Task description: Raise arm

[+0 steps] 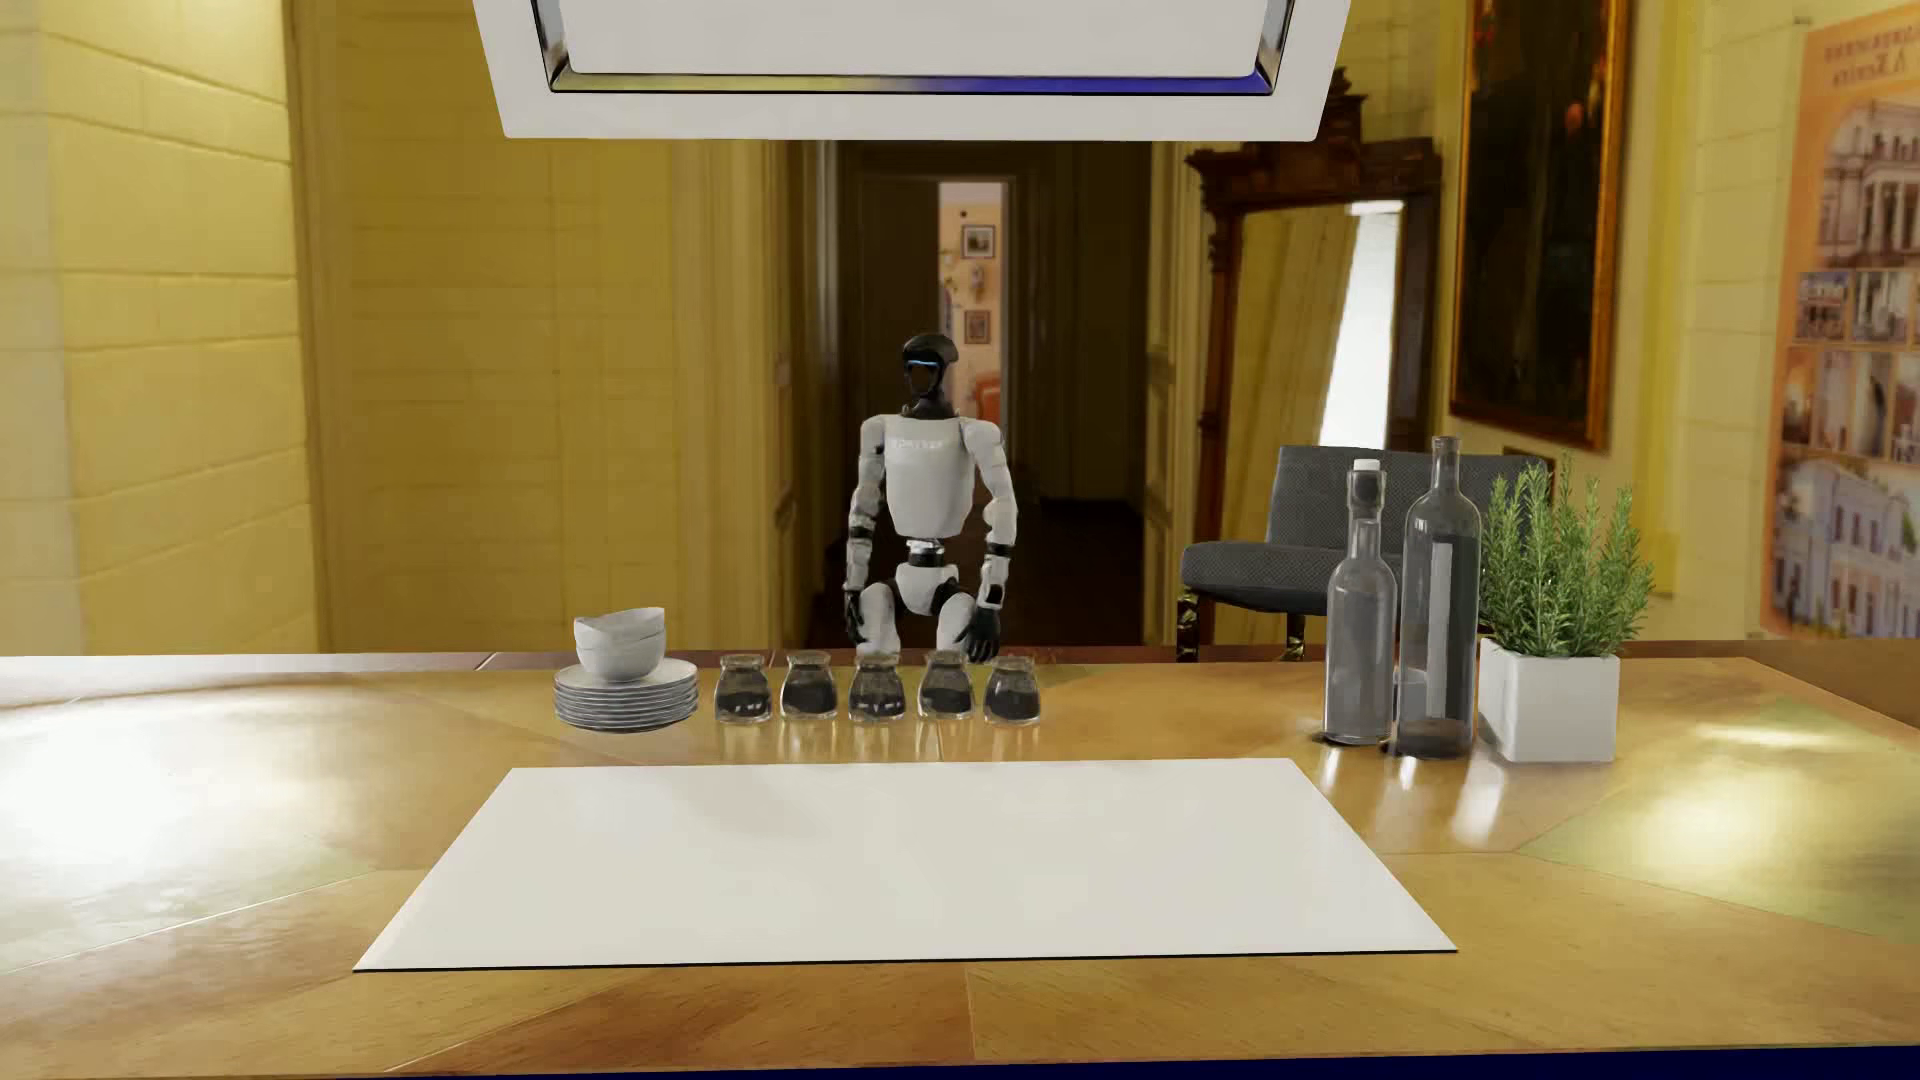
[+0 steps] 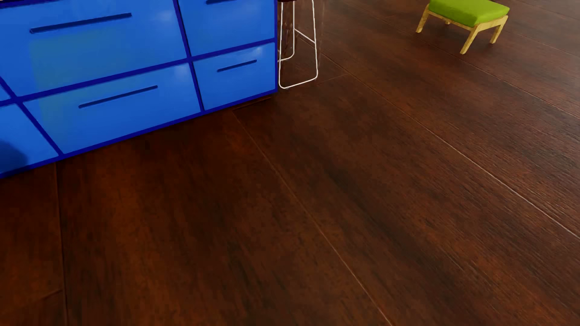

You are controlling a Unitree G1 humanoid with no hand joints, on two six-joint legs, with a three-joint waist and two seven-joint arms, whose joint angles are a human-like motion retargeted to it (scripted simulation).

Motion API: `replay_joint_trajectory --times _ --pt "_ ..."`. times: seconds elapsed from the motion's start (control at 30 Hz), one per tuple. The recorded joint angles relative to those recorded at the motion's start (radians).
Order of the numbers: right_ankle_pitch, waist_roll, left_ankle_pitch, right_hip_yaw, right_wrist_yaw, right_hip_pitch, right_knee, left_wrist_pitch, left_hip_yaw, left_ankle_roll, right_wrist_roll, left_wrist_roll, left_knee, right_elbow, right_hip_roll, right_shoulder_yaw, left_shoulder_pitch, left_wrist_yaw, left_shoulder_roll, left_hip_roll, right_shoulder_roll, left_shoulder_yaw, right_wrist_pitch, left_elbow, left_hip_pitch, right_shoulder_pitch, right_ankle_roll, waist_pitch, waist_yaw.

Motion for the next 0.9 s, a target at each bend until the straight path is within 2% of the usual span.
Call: replay_joint_trajectory --times 0.03,0.07,0.1,0.13,0.17,0.2,0.27,0.33,0.37,0.43,0.5,0.57,0.77,0.8,0.9 --pt "0.0 -0.002 0.0 0.0 0.0 0.0 0.002 0.0 0.0 0.0 0.0 0.0 0.0 -0.011 0.0 0.001 -0.001 0.0 0.001 0.0 -0.002 0.0 0.0 -0.001 0.001 0.002 0.0 0.0 0.001" --pt "-0.001 -0.004 0.001 0.0 0.0 0.0 0.003 0.0 0.0 0.0 0.0 0.0 -0.001 -0.059 0.0 -0.046 0.002 0.0 0.004 -0.001 -0.008 0.006 0.0 -0.005 0.002 0.017 0.0 0.0 0.002" --pt "-0.004 -0.005 0.004 0.0 0.0 0.002 0.003 0.0 0.0 0.0 0.0 0.0 -0.001 -0.209 0.0 -0.158 0.015 0.0 0.009 0.0 -0.018 0.022 0.0 -0.021 0.004 0.056 0.0 -0.001 -0.004" --pt "-0.007 -0.012 0.007 0.0 0.0 0.001 0.01 0.0 0.0 0.0 0.0 0.0 -0.002 -0.464 0.0 -0.275 0.041 0.0 0.019 -0.001 -0.044 0.062 0.0 -0.046 0.006 0.083 0.0 -0.004 -0.023" --pt "0.009 -0.006 0.041 0.0 0.0 0.003 -0.003 0.0 0.0 0.0 0.0 0.0 -0.003 -0.777 0.001 -0.391 0.044 0.0 0.013 0.005 -0.106 0.034 0.0 -0.024 0.006 0.074 0.0 -0.007 -0.039" --pt "0.018 -0.014 0.063 0.0 0.0 0.001 -0.001 0.0 0.0 0.0 0.0 0.0 -0.007 -1.01 0.001 -0.517 0.067 0.0 0.022 0.009 -0.154 0.049 0.0 -0.024 0.005 -0.032 0.0 -0.015 -0.067" --pt "0.012 -0.03 0.089 0.0 0.0 -0.002 0.011 0.0 0.0 0.0 0.0 0.0 -0.02 -1.283 0.001 -0.812 0.067 0.0 0.043 0.013 -0.27 0.014 0.0 -0.007 0.012 -0.438 0.0 -0.016 -0.086" --pt "0.032 -0.059 0.115 0.0 0.0 -0.001 0.013 0.0 0.0 0.0 0.0 0.0 -0.03 -1.351 0.0 -0.981 0.028 0.0 0.089 0.012 -0.462 -0.056 0.0 -0.005 0.02 -0.892 0.0 -0.006 -0.046" --pt "0.079 -0.079 0.127 0.0 0.0 0.0 0.066 0.0 0.0 0.0 0.0 0.0 -0.032 -1.356 0.0 -1.007 0.01 0.0 0.114 0.011 -0.556 -0.066 0.0 -0.013 0.022 -1.085 0.0 -0.001 -0.023" --pt "0.019 -0.122 0.131 0.0 0.0 0.002 0.016 0.0 0.0 0.0 0.0 0.0 -0.031 -1.364 -0.001 -0.933 -0.009 0.0 0.154 0.007 -0.707 -0.049 0.0 -0.026 0.02 -1.392 0.0 0.001 -0.002" --pt "0.019 -0.152 0.122 0.0 0.0 0.003 0.009 0.0 0.0 0.0 0.0 0.0 -0.026 -1.384 0.002 -0.814 -0.007 0.0 0.174 0.011 -0.788 -0.017 0.0 -0.025 0.015 -1.564 0.0 -0.009 -0.018" --pt "0.016 -0.165 0.112 0.0 0.0 0.007 0.006 0.0 0.0 0.0 0.0 0.0 -0.022 -1.411 0.005 -0.755 0.0 0.0 0.177 0.015 -0.823 -0.016 0.0 -0.026 0.015 -1.603 0.0 -0.017 -0.037" --pt "0.019 -0.175 0.123 0.0 0.0 0.012 0.006 0.0 0.0 0.0 0.0 0.0 -0.026 -1.408 0.013 -0.617 0.024 0.0 0.187 0.019 -0.872 -0.023 0.0 -0.015 0.025 -1.683 0.0 -0.02 -0.025" --pt "0.059 -0.177 0.124 0.0 0.0 0.01 0.055 0.0 0.0 0.0 0.0 0.0 -0.026 -1.399 0.012 -0.611 0.026 0.0 0.189 0.018 -0.876 -0.02 0.0 -0.01 0.024 -1.679 0.0 -0.02 -0.025" --pt "0.068 -0.173 0.132 0.0 0.0 0.007 0.055 0.0 0.0 0.0 0.0 0.0 -0.028 -1.417 0.012 -0.578 0.03 0.0 0.19 0.019 -0.89 -0.033 0.0 -0.009 0.023 -1.665 0.0 -0.018 -0.023"
